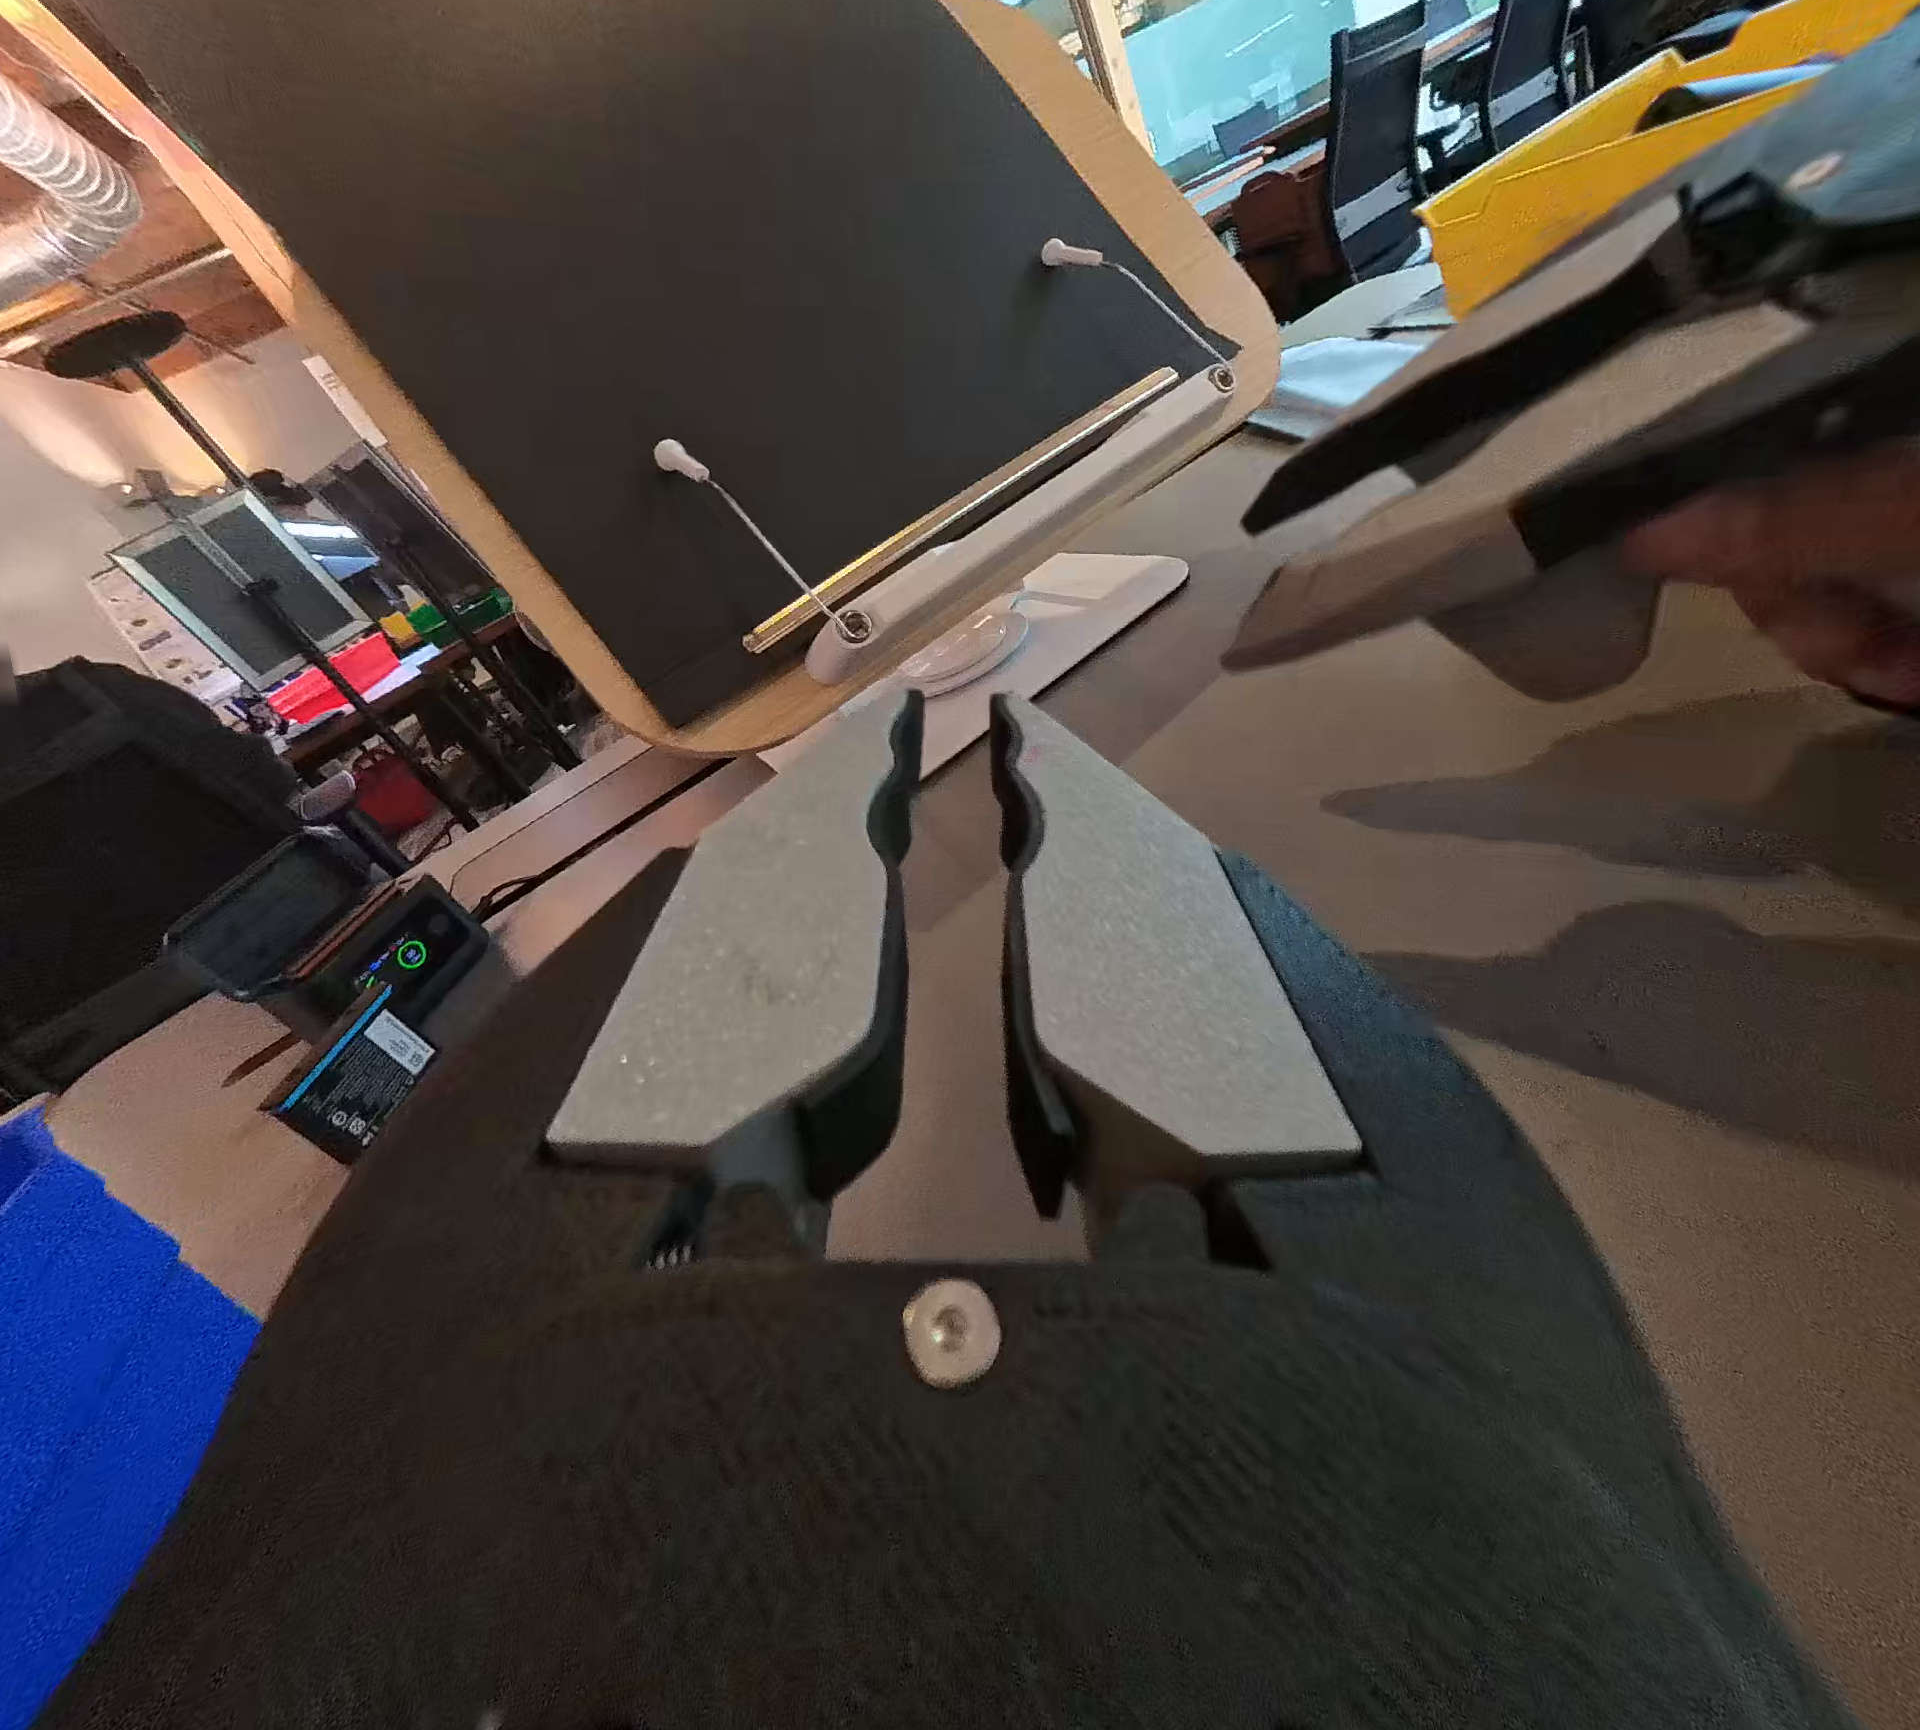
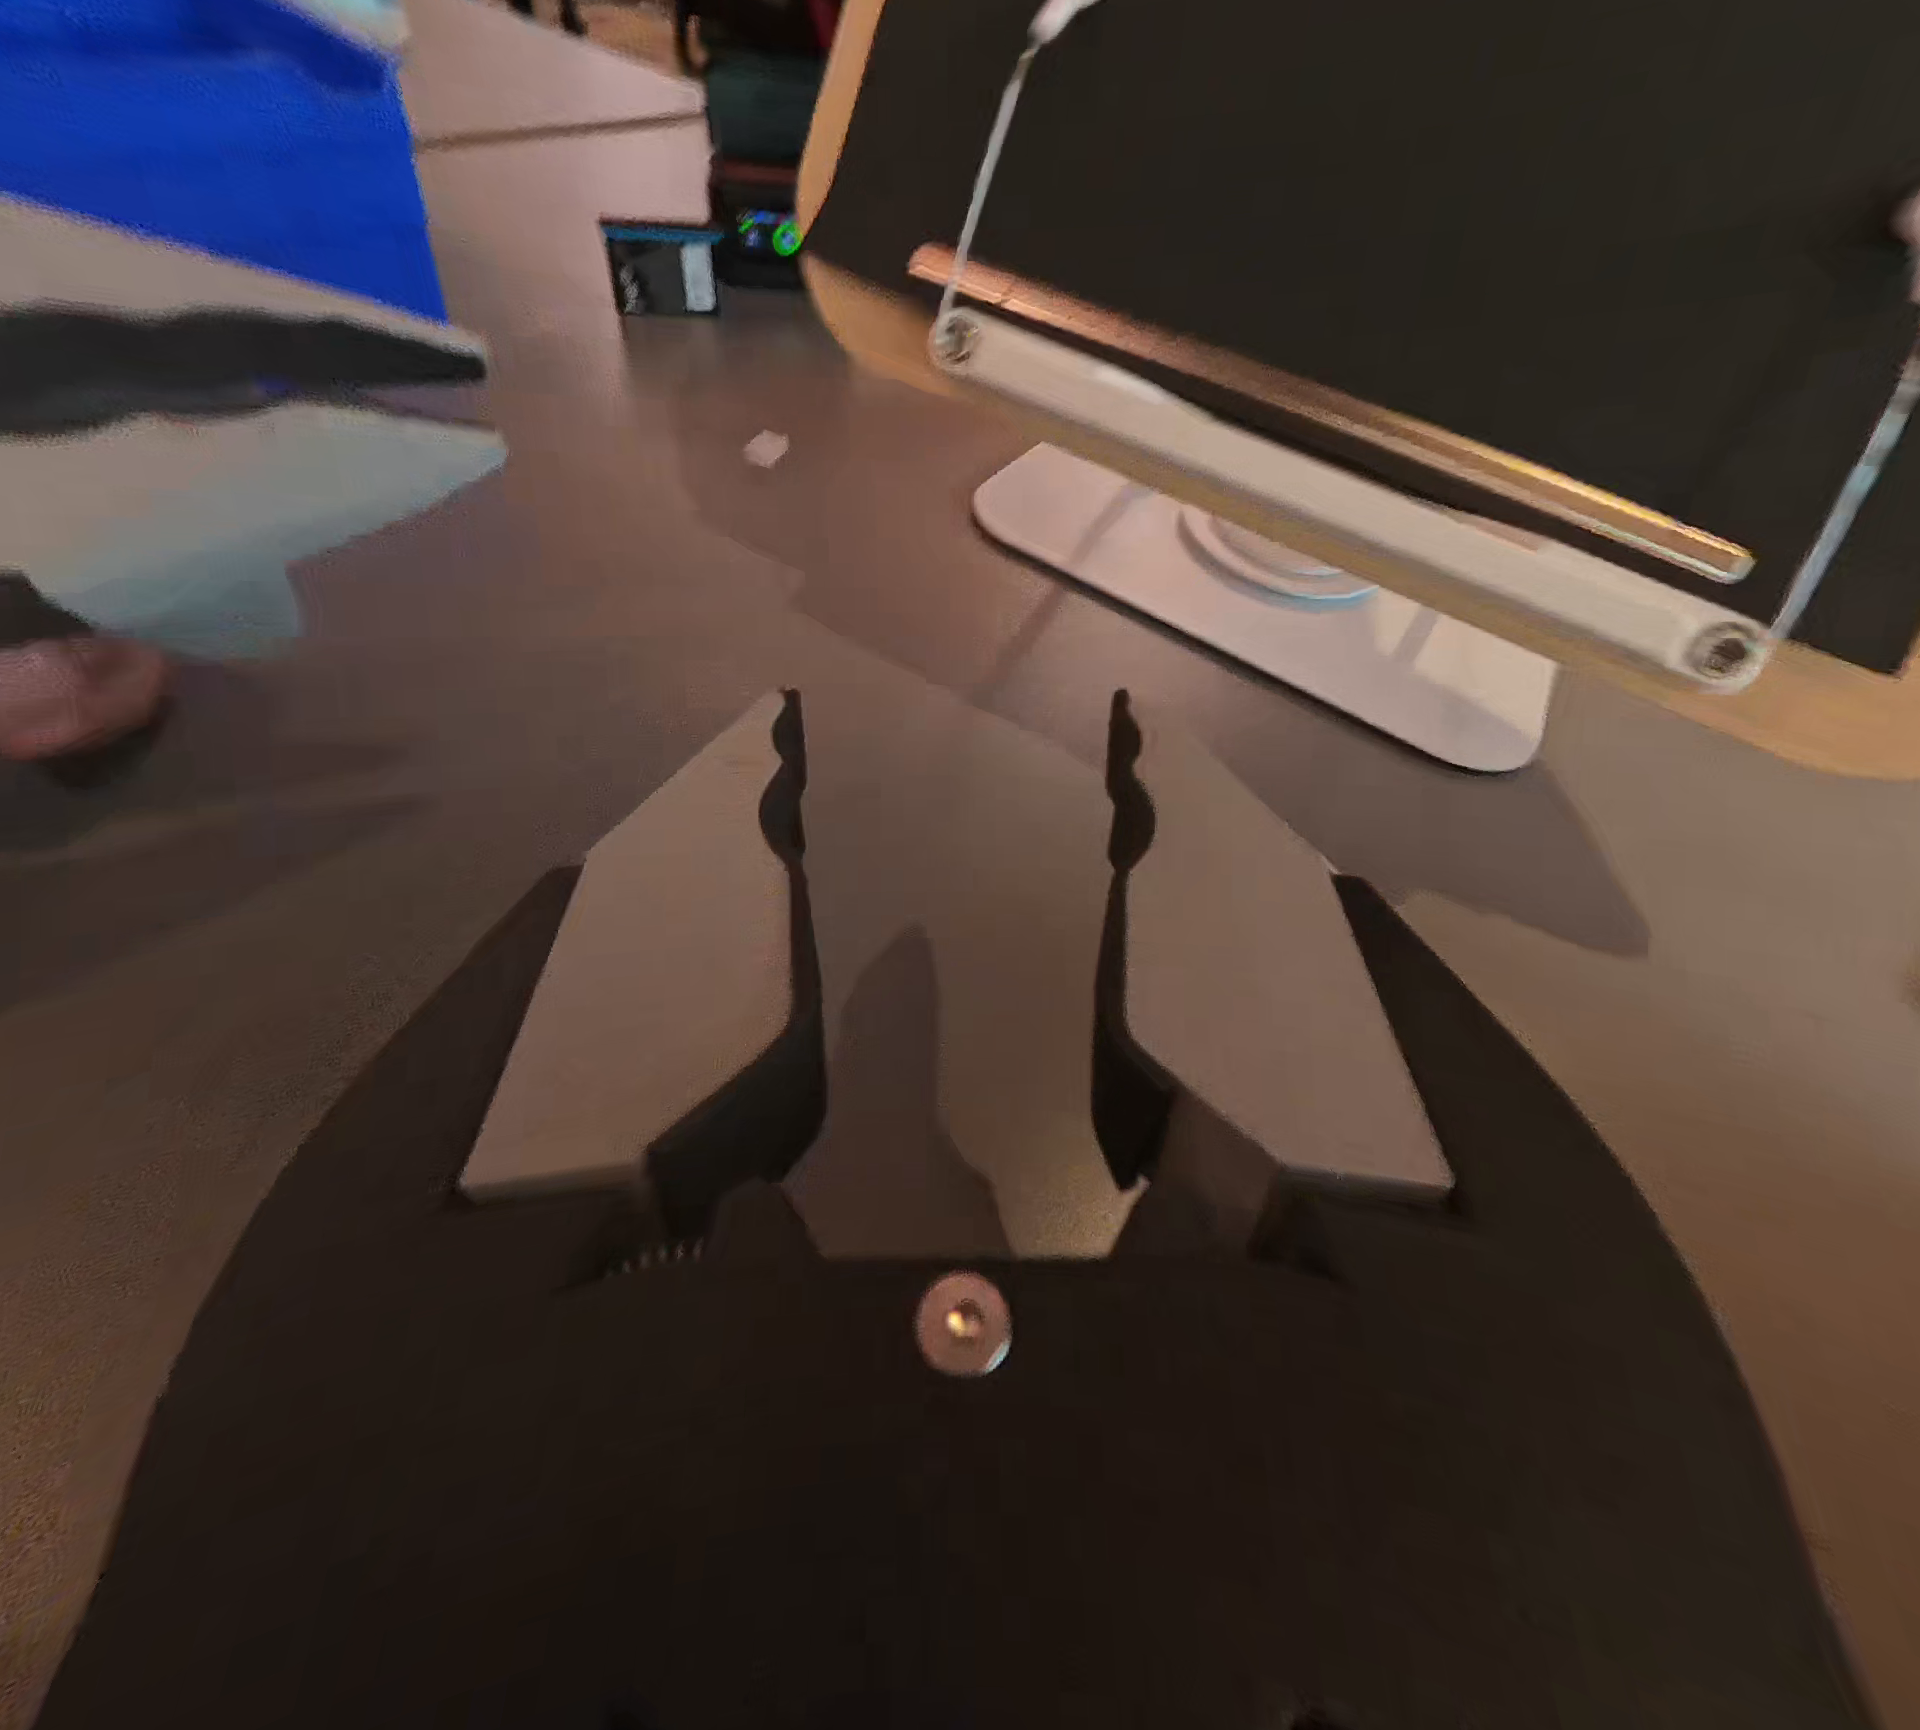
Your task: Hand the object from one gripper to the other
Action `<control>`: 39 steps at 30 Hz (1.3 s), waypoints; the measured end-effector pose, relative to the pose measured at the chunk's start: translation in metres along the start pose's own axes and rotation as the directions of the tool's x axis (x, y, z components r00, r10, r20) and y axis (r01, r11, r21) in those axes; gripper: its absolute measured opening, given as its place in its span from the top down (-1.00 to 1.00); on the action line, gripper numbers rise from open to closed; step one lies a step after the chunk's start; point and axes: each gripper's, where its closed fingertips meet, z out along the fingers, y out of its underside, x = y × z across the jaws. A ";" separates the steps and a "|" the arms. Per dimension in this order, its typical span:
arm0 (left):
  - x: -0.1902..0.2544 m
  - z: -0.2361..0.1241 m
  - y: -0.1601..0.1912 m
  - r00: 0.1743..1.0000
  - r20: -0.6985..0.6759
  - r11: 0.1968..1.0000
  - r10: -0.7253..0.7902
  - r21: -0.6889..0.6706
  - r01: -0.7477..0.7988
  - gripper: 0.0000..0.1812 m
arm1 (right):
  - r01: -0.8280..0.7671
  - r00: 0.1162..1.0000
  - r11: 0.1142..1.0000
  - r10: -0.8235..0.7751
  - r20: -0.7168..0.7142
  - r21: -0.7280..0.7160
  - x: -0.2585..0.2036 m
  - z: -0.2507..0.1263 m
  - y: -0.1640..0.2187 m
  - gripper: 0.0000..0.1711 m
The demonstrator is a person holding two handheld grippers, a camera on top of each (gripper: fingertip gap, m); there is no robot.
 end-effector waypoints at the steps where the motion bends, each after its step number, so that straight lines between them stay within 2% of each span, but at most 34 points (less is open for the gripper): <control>1: -0.001 -0.001 0.000 1.000 0.006 1.000 -0.006 0.000 0.006 0.89 | 0.013 1.000 0.999 -0.012 0.021 -0.039 -0.005 0.001 0.003 0.29; 2: -0.002 -0.002 0.000 1.000 0.006 1.000 -0.016 0.000 0.016 0.88 | 0.024 0.999 0.999 -0.023 0.025 -0.048 -0.006 0.000 0.004 0.24; 4: -0.003 -0.002 0.000 0.999 0.001 0.999 -0.042 -0.005 0.042 0.87 | 0.041 0.999 0.999 -0.040 0.025 -0.029 -0.008 0.000 0.008 0.31; 10: -0.016 -0.003 0.004 0.992 0.020 0.992 -0.128 -0.010 0.128 0.89 | -0.058 0.996 0.998 0.061 0.065 -0.037 -0.008 0.008 0.008 0.32; 14: -0.019 -0.001 0.008 0.986 0.017 0.985 -0.168 -0.038 0.168 0.90 | -0.099 0.991 0.994 0.103 0.082 -0.053 -0.007 0.015 0.008 0.25; 18: -0.015 0.004 0.012 0.987 -0.006 0.985 -0.158 -0.071 0.157 0.91 | -0.102 0.989 0.994 0.106 0.105 -0.046 -0.006 0.024 0.005 0.22; 23: -0.014 0.006 0.015 0.988 -0.002 0.983 -0.152 -0.104 0.151 0.87 | -0.035 0.995 0.999 0.033 0.092 0.021 -0.004 0.050 -0.013 0.21; 27: -0.015 0.008 0.020 0.993 0.013 0.984 -0.119 -0.135 0.120 0.87 | -0.017 0.979 1.000 0.013 0.206 0.020 -0.025 0.070 -0.020 0.20; 29: -0.015 0.008 0.022 0.994 0.014 0.983 -0.108 -0.147 0.109 0.87 | -0.013 0.968 1.000 0.006 0.252 0.026 -0.034 0.071 -0.022 0.19; 35: -0.016 0.003 0.022 0.990 -0.007 0.980 -0.143 -0.142 0.141 0.90 | -0.021 0.973 0.994 -0.004 0.230 0.105 -0.036 0.059 -0.030 0.09; 39: -0.010 -0.004 0.012 0.997 -0.012 0.994 -0.080 -0.074 0.079 0.97 | -0.021 0.982 0.995 0.002 0.188 0.096 -0.030 0.054 -0.027 -0.04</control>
